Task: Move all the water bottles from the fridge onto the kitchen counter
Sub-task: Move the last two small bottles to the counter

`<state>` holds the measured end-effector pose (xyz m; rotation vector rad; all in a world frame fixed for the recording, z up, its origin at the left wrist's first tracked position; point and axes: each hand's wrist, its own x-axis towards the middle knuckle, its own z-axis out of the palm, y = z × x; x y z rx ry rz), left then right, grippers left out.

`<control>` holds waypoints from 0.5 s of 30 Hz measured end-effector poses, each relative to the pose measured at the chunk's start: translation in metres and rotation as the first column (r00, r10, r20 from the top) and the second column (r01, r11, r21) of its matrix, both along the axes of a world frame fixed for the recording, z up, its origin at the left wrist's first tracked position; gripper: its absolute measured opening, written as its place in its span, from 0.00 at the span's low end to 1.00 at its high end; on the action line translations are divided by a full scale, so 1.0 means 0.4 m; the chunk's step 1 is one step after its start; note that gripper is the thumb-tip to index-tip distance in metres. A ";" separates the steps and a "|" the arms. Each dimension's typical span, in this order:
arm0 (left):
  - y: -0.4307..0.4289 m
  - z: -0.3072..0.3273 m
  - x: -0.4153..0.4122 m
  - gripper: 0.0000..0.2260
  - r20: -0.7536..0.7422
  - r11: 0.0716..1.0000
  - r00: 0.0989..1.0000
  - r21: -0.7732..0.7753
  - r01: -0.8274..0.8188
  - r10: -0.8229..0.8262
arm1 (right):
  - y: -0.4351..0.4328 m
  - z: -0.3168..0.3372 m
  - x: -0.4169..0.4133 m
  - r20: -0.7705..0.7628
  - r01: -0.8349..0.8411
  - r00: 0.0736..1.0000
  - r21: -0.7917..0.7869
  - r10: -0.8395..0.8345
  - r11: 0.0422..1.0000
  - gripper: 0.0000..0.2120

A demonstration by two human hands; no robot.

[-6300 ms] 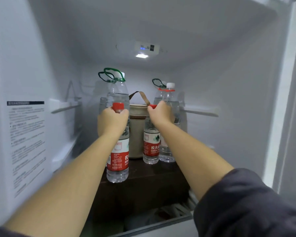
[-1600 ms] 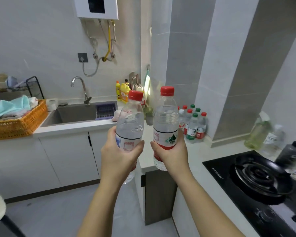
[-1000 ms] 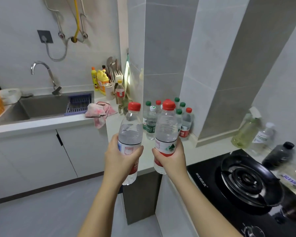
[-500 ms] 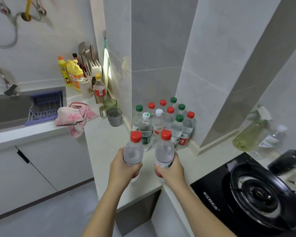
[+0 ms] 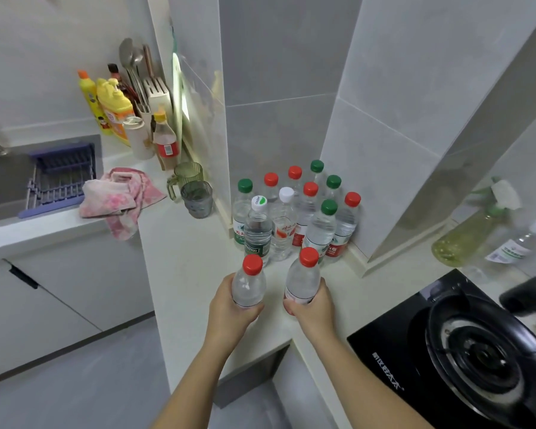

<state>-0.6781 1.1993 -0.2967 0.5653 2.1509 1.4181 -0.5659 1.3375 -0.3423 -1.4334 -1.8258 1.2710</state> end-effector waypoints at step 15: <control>0.026 -0.113 -0.034 0.22 -0.084 1.000 0.996 -0.010 0.029 -0.030 | 0.048 -0.079 0.011 -0.011 -0.029 0.999 0.054 0.030 0.998 0.27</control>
